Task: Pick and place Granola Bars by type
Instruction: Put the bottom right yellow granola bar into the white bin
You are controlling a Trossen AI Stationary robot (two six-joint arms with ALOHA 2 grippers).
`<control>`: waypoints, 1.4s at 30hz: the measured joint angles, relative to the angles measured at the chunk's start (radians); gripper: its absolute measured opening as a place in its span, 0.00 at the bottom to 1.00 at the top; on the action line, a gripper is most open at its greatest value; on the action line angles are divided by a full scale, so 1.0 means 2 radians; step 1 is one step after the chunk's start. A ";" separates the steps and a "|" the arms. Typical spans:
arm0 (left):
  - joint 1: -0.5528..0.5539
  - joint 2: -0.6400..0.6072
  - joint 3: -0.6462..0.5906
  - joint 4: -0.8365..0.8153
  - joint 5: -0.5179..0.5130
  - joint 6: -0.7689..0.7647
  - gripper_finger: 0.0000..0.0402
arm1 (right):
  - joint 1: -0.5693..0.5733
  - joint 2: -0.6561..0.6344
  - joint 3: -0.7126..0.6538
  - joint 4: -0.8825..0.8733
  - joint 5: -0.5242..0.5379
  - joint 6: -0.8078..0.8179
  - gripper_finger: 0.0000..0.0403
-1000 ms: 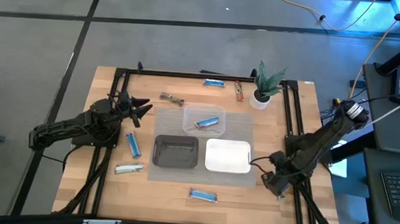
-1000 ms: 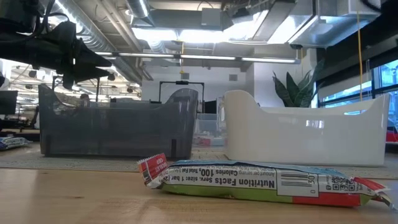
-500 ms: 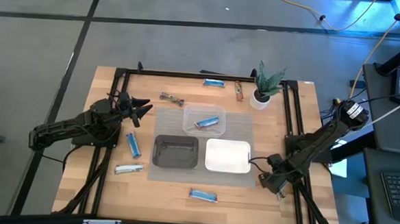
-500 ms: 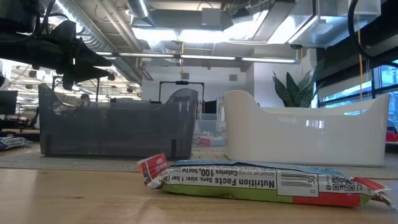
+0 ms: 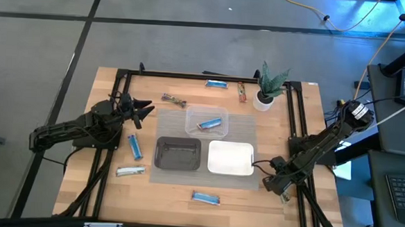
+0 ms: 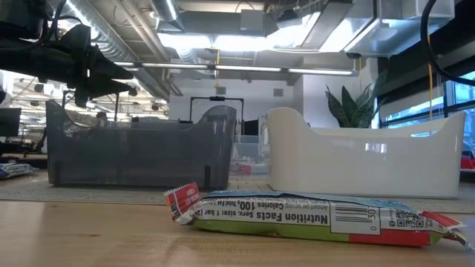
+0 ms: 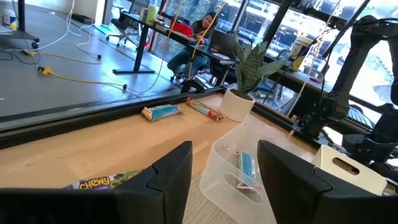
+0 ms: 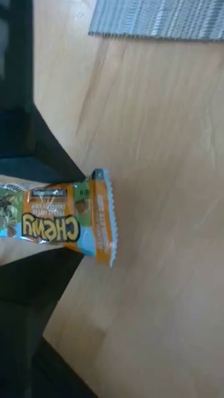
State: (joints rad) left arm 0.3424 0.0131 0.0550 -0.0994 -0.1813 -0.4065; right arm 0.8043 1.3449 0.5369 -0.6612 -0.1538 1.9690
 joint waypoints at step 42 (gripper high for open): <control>0.000 0.000 0.000 -0.002 0.036 0.000 0.44 | -0.196 0.031 0.309 -0.034 0.317 -0.598 0.35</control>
State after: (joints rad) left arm 0.3424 0.0129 0.0549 -0.1039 -0.1085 -0.4061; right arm 0.4118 1.4073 1.1544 -0.7287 0.4809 0.7737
